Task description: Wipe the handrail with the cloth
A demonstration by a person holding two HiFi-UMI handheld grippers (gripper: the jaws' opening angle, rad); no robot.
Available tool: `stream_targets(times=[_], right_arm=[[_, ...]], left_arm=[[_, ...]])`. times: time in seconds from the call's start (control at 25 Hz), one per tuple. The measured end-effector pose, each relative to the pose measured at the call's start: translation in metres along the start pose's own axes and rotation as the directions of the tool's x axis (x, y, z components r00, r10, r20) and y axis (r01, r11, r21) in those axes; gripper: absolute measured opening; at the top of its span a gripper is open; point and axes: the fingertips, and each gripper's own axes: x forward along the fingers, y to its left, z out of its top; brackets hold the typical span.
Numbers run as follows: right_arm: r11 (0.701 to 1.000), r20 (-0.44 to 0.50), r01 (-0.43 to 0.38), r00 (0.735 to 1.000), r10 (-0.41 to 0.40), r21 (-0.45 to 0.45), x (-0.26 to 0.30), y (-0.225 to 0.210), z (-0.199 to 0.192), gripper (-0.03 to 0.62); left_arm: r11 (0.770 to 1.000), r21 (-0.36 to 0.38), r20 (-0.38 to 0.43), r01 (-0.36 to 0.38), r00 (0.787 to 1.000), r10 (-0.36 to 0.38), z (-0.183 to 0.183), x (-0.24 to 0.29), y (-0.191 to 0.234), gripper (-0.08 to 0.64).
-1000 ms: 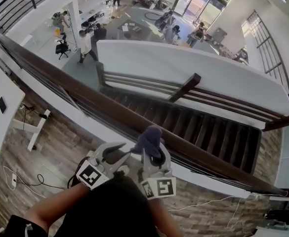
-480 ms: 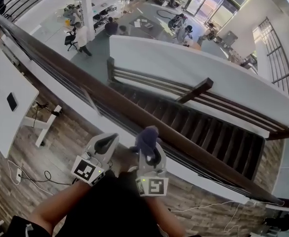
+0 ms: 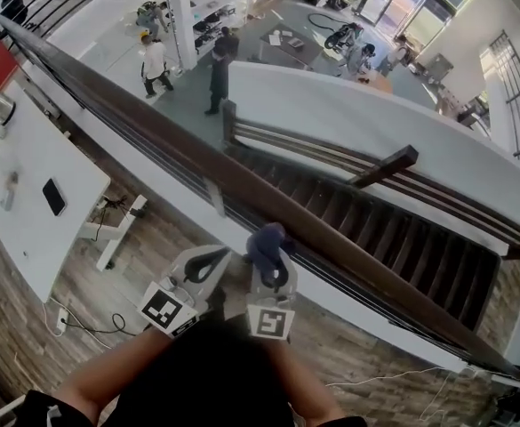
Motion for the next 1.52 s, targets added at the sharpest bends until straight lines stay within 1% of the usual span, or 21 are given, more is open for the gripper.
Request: stream_targets(times=[0.08, 0.2, 0.36, 0.48, 0.56, 0.68, 0.92, 1.08, 1.2, 1.28, 1.52], right_arm=[[1.0, -0.023, -0.009, 1.0, 0.009, -0.018, 0.024, 0.019, -0.017, 0.1], [1.0, -0.034, 0.002, 0.999, -0.002, -0.018, 0.057, 0.031, -0.036, 0.1], [1.0, -0.06, 0.02, 0.998, -0.021, -0.02, 0.085, 0.031, -0.064, 0.1], [0.999, -0.13, 0.046, 0.99, -0.048, -0.013, 0.103, 0.027, -0.095, 0.1], [0.998, -0.162, 0.071, 0.984, -0.07, 0.0, 0.114, 0.023, -0.109, 0.1], [0.996, -0.147, 0.088, 0.985, -0.087, 0.001, 0.129, 0.024, -0.111, 0.1], [0.993, -0.24, 0.116, 0.963, -0.12, -0.033, 0.152, 0.023, -0.134, 0.1], [0.99, -0.246, 0.132, 0.959, -0.139, -0.044, 0.152, 0.023, -0.139, 0.1], [0.989, -0.298, 0.133, 0.944, -0.145, -0.061, 0.146, 0.019, -0.145, 0.1], [0.989, -0.316, 0.144, 0.937, -0.15, -0.043, 0.14, 0.017, -0.148, 0.099], [0.984, -0.328, 0.178, 0.929, -0.172, -0.012, 0.13, 0.009, -0.151, 0.1]], left_arm=[[1.0, 0.007, -0.018, -0.01, 1.0, 0.01, 0.002, -0.01, 0.021, -0.002], [0.999, 0.023, -0.033, -0.027, 0.999, 0.027, 0.005, -0.019, 0.048, -0.002], [0.999, 0.033, -0.038, -0.041, 0.998, 0.042, 0.002, -0.028, 0.07, -0.002], [0.998, 0.016, -0.044, -0.058, 0.997, 0.059, -0.009, -0.037, 0.085, -0.002], [0.998, 0.0, -0.056, -0.065, 0.996, 0.065, -0.019, -0.041, 0.092, -0.002], [0.998, -0.013, -0.07, -0.064, 0.996, 0.063, -0.027, -0.043, 0.099, -0.002], [0.999, -0.028, -0.065, -0.038, 0.997, 0.036, -0.027, -0.032, 0.106, -0.002], [1.0, -0.021, -0.062, -0.016, 0.998, 0.015, -0.022, -0.024, 0.109, -0.002], [1.0, -0.017, -0.057, -0.001, 0.998, 0.0, -0.017, -0.016, 0.11, -0.002], [1.0, -0.018, -0.056, -0.001, 0.998, 0.0, -0.015, -0.015, 0.111, -0.002], [1.0, -0.026, -0.067, -0.003, 0.998, 0.001, -0.016, -0.021, 0.104, -0.002]])
